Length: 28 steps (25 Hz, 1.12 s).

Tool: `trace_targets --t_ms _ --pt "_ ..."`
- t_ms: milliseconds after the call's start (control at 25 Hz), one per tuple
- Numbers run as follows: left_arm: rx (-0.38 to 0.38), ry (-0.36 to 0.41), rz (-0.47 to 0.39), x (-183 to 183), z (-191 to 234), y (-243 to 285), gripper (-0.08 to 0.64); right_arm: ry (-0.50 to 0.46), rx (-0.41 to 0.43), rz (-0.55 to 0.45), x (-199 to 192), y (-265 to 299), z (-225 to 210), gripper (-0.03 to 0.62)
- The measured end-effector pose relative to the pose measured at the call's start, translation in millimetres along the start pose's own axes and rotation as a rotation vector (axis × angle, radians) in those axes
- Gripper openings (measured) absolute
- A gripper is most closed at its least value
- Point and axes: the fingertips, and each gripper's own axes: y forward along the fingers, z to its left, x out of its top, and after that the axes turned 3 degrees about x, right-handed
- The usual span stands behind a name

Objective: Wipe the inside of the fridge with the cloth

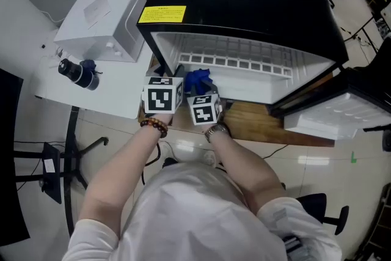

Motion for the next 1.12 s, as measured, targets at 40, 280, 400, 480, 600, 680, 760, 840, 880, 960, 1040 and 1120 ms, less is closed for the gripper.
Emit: trace_targets --t_ms 40,280,400,480,600,680,760,840,880,960,1040,1120 --pt "-0.001 0.002 0.0 0 0 0 0.172 -0.005 -0.006 0.017 -5 3 -1 0.066" --pt "0.0 -0.003 -0.004 0 1 0 0.172 0.017 -0.066 0.073 -33 -1 -31 0.066" --pt "0.001 -0.009 -0.013 0 1 0 0.17 0.026 -0.083 0.056 -34 -12 -45 0.066" --pt "0.005 -0.012 -0.018 0 1 0 0.169 0.028 -0.099 0.052 -38 -20 -56 0.066" --pt "0.006 -0.015 -0.018 -1 1 0 0.169 0.04 -0.127 0.049 -43 -32 -74 0.066" --pt "0.006 -0.018 -0.018 -2 1 0 0.167 0.047 -0.149 0.049 -46 -41 -87 0.066" --pt "0.008 -0.022 -0.024 -1 2 -1 0.167 0.056 -0.174 0.048 -50 -50 -101 0.066" --pt "0.011 -0.025 -0.031 0 2 -1 0.167 0.067 -0.201 0.046 -53 -59 -117 0.066" --pt "0.012 -0.027 -0.032 0 2 -1 0.167 0.072 -0.215 0.046 -55 -63 -125 0.066" --pt "0.014 -0.029 -0.034 0 3 -1 0.167 0.082 -0.244 0.046 -57 -72 -141 0.066" --pt "0.015 -0.03 -0.035 0 2 -1 0.167 0.096 -0.274 0.046 -60 -82 -157 0.066" --pt "0.016 -0.031 -0.036 0 2 -1 0.167 0.108 -0.303 0.047 -63 -90 -171 0.066"
